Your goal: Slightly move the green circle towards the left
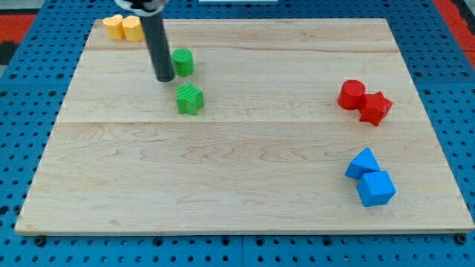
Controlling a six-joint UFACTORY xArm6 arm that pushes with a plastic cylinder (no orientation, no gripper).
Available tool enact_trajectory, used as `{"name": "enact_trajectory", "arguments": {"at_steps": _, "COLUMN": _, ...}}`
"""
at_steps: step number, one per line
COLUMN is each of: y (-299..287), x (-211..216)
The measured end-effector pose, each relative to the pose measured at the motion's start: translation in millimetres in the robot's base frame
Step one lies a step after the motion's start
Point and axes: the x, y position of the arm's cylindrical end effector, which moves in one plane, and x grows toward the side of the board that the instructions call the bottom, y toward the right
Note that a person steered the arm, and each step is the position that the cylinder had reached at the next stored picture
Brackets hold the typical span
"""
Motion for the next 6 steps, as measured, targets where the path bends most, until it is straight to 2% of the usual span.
{"name": "enact_trajectory", "arguments": {"at_steps": 1, "y": 81.7, "x": -3.9}}
{"name": "enact_trajectory", "arguments": {"at_steps": 2, "y": 72.2, "x": -34.0}}
{"name": "enact_trajectory", "arguments": {"at_steps": 3, "y": -43.0, "x": -40.2}}
{"name": "enact_trajectory", "arguments": {"at_steps": 4, "y": -105.7, "x": -36.3}}
{"name": "enact_trajectory", "arguments": {"at_steps": 5, "y": -9.1, "x": -36.0}}
{"name": "enact_trajectory", "arguments": {"at_steps": 6, "y": 45.8, "x": -1.8}}
